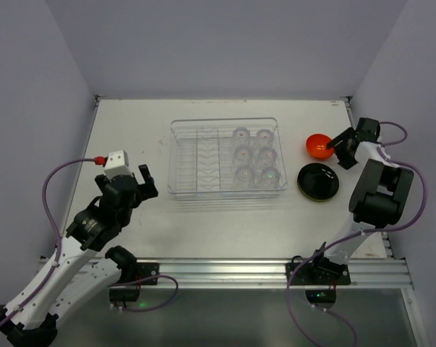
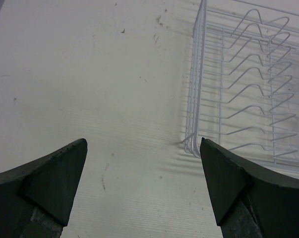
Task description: Unload the mixed dishes from the dish rack
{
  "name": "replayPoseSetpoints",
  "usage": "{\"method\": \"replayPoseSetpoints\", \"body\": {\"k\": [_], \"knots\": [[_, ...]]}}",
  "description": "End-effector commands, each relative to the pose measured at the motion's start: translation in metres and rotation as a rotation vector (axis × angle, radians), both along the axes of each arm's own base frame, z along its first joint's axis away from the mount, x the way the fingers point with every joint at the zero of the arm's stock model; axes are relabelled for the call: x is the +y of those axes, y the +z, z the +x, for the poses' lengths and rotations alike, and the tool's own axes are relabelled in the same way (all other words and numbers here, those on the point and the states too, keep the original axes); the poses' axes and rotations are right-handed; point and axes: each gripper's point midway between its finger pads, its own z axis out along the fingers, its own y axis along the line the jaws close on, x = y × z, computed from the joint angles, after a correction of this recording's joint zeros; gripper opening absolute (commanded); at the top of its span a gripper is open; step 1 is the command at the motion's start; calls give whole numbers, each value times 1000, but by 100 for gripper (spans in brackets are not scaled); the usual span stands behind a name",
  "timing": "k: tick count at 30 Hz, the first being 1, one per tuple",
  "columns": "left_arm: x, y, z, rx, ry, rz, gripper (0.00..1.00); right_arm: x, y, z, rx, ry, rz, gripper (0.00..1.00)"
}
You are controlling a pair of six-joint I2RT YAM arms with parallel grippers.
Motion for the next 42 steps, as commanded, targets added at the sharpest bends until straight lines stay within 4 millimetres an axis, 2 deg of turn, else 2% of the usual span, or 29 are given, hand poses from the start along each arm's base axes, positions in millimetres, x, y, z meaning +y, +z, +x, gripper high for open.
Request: {"method": "replayPoseSetpoints", "body": {"k": [1, 6, 9, 13, 16, 19, 22, 23, 24, 25, 26, 27, 28, 29, 30, 31, 33, 34, 36, 37, 39, 40, 42], "knots": [[-3, 5, 3, -30, -16, 3, 100, -5, 12, 14, -36, 16, -20, 70], [-3, 5, 3, -31, -15, 3, 100, -3, 17, 11, -60, 9, -21, 70], [-3, 5, 3, -31, -17, 3, 100, -8, 28, 7, -66, -11, -54, 71], [-4, 6, 3, -34, -23, 1, 100, -13, 44, 1, -84, -36, -93, 78], [-5, 6, 3, -33, -27, -1, 100, -10, 58, -6, -108, -41, -118, 80], [-5, 6, 4, -33, -28, 0, 100, 2, 72, -13, -120, -13, -160, 82], [-6, 5, 4, -31, -34, 0, 100, 25, 92, -18, -139, 37, -230, 83], [-6, 5, 3, -32, -36, -1, 100, 45, 92, -19, -143, 87, -237, 83], [-6, 6, 3, -35, -35, -1, 100, 53, 108, -23, -178, 102, -264, 83], [-6, 6, 3, -36, -35, -2, 100, 79, 115, -23, -205, 167, -271, 83], [-6, 7, 3, -37, -35, -3, 100, 95, 116, -28, -215, 211, -276, 82], [-5, 7, 3, -39, -35, -3, 100, 104, 132, -34, -252, 222, -299, 82], [-5, 7, 3, -39, -35, -3, 100, 125, 137, -38, -267, 277, -306, 82], [-5, 7, 3, -40, -35, -4, 100, 158, 140, -44, -286, 361, -307, 82], [-6, 8, 3, -42, -36, -7, 100, 167, 145, -49, -289, 371, -322, 82], [-6, 7, 3, -41, -38, -4, 100, 198, 151, -58, -316, 450, -312, 82], [-5, 7, 3, -42, -37, -5, 100, 222, 156, -68, -326, 500, -307, 83], [-6, 7, 3, -41, -37, -4, 100, 246, 155, -77, -329, 564, -303, 83], [-5, 7, 3, -41, -35, -5, 100, 270, 157, -84, -326, 621, -296, 85], [-5, 8, 3, -44, -35, -7, 100, 291, 151, -92, -310, 690, -279, 88], [-5, 8, 2, -46, -35, -8, 100, 311, 137, -92, -251, 751, -279, 98], [-5, 9, 2, -47, -33, -10, 100, 323, 128, -99, -217, 793, -287, 99], [-4, 10, 1, -54, -31, -13, 100, 334, 115, -96, -174, 809, -327, 99]]}}
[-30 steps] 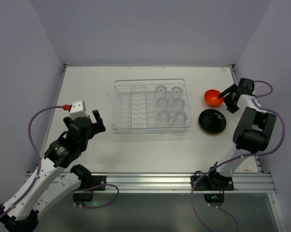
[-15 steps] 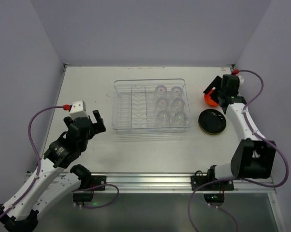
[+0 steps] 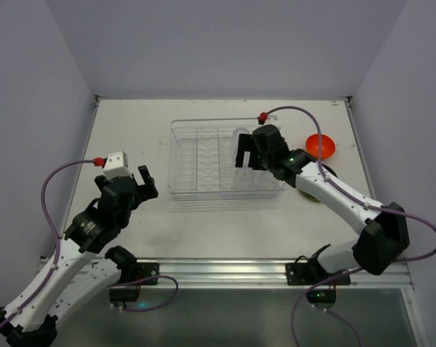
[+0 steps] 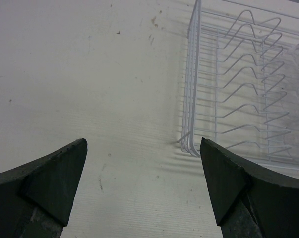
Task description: Unload the mixed dishes from the dish rack
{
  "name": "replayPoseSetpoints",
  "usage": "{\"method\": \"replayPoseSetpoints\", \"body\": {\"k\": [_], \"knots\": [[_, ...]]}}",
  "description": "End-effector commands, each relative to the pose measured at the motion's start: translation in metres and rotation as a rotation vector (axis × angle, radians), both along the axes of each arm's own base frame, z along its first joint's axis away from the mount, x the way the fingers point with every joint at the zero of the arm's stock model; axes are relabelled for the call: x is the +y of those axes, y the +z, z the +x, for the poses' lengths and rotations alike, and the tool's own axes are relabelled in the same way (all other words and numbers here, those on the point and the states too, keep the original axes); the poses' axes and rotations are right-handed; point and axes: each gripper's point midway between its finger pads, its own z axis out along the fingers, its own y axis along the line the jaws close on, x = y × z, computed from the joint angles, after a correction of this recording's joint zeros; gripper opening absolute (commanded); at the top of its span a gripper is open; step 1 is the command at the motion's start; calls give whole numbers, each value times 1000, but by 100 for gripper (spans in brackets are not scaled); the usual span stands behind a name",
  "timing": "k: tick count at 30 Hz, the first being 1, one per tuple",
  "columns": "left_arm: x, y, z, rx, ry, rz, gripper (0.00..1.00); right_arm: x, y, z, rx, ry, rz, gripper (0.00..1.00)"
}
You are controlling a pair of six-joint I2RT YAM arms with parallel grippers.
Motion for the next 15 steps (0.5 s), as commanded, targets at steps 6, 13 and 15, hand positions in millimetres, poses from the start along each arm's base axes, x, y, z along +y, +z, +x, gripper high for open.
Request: {"method": "replayPoseSetpoints", "body": {"k": [6, 13, 15], "knots": [[-2, 7, 3, -36, -14, 4, 100, 32, -31, -2, 60, 17, -146, 99], [-3, 6, 4, -32, -20, 5, 100, 35, -47, -1, 92, 42, -190, 99], [-3, 6, 3, -32, -22, 5, 100, 36, -53, -1, 105, 51, -208, 99]]}}
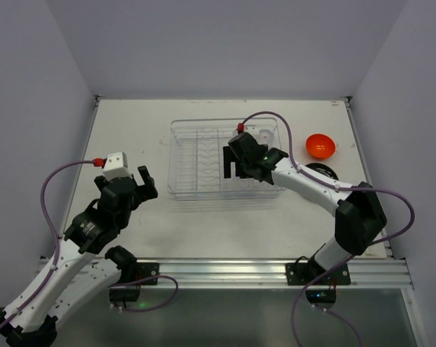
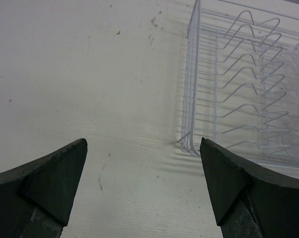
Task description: Unload the mixed dishes from the dish rack
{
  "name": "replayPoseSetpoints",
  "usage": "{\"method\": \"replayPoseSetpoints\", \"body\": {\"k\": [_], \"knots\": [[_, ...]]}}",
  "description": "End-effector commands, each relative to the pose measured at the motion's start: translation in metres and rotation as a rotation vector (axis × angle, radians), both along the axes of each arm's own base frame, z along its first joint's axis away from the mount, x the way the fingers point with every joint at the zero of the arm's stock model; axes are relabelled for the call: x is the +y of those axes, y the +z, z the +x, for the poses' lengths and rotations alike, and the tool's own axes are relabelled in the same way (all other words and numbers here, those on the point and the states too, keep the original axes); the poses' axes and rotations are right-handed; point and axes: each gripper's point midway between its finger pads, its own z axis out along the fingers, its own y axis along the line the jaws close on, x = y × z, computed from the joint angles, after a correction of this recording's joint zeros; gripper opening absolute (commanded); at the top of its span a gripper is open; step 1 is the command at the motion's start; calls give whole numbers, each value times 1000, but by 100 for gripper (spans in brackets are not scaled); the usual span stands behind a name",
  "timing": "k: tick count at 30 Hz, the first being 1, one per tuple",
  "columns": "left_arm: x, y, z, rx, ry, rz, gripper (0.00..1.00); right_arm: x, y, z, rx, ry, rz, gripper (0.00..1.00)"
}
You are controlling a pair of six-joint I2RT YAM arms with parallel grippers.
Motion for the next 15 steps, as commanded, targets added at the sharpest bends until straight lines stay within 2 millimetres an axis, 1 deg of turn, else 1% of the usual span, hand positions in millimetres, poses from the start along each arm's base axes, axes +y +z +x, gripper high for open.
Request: {"method": "replayPoseSetpoints", "body": {"k": [1, 4, 8, 11, 12, 13, 14, 15], "knots": [[-4, 6, 4, -28, -21, 8, 100, 0, 0, 10, -13, -9, -43, 99], [-4, 6, 4, -28, -21, 8, 100, 1, -10, 11, 7, 9, -75, 99], [-4, 6, 5, -29, -20, 7, 100, -1, -18, 12, 18, 11, -104, 94], [-4, 6, 5, -28, -21, 8, 100, 1, -18, 12, 12, 23, -100, 82], [-4, 6, 5, -28, -21, 8, 100, 2, -18, 13, 11, 24, -97, 74], [-4, 6, 5, -28, -22, 8, 100, 1, -17, 13, 7, 22, -93, 69], [-5, 6, 5, -28, -24, 7, 100, 2, -14, 13, 4, 27, -83, 59], [-4, 6, 5, -27, -21, 9, 100, 3, -12, 13, 0, 28, -76, 54]]}}
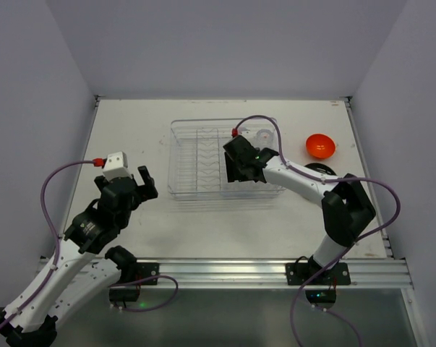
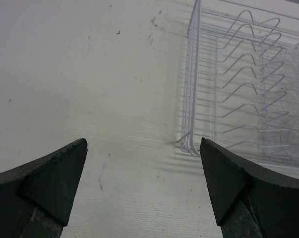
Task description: Unload the mixed dishes from the dish rack
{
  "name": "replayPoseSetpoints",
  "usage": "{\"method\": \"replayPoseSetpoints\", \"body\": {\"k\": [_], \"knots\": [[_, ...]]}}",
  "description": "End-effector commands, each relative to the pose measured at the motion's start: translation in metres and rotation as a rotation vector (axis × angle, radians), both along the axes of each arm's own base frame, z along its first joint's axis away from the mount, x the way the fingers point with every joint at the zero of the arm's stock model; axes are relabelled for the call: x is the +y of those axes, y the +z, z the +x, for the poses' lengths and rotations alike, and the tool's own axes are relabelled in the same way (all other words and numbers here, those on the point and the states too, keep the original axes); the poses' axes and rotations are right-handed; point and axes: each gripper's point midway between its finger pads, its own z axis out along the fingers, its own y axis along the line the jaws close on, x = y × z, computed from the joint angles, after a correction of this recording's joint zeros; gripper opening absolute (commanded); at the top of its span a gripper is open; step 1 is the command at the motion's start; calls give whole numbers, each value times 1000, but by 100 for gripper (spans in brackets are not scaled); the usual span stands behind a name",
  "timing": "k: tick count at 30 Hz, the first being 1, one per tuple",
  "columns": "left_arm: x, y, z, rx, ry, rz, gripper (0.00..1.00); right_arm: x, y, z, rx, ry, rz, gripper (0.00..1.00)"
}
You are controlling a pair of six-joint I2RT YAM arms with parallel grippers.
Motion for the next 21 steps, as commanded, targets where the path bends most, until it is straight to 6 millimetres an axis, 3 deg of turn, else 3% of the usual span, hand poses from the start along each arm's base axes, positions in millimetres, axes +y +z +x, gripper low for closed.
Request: {"method": "replayPoseSetpoints", "body": {"k": [1, 2, 7, 9, 16, 18, 19, 21], "knots": [[-5, 6, 5, -29, -23, 7, 100, 6, 26, 10, -72, 0, 47, 49], [-4, 6, 5, -29, -22, 8, 100, 7, 30, 9, -77, 6, 59, 39], [-3, 6, 4, -30, -19, 8, 100, 9, 51, 8, -112, 17, 101, 18], [-4, 7, 4, -33, -23, 4, 100, 11, 63, 7, -128, 28, 127, 0], [-30, 25, -1, -100, -203, -47, 100, 12, 104, -4, -189, 56, 235, 0], [-50, 39, -4, -147, -315, -96, 100, 12, 115, -9, -208, 60, 280, 0], [-58, 43, -6, -157, -352, -128, 100, 12, 133, -16, -235, 78, 329, 0], [-90, 61, -14, -186, -494, -253, 100, 15, 149, -25, -266, 107, 405, 0]]}}
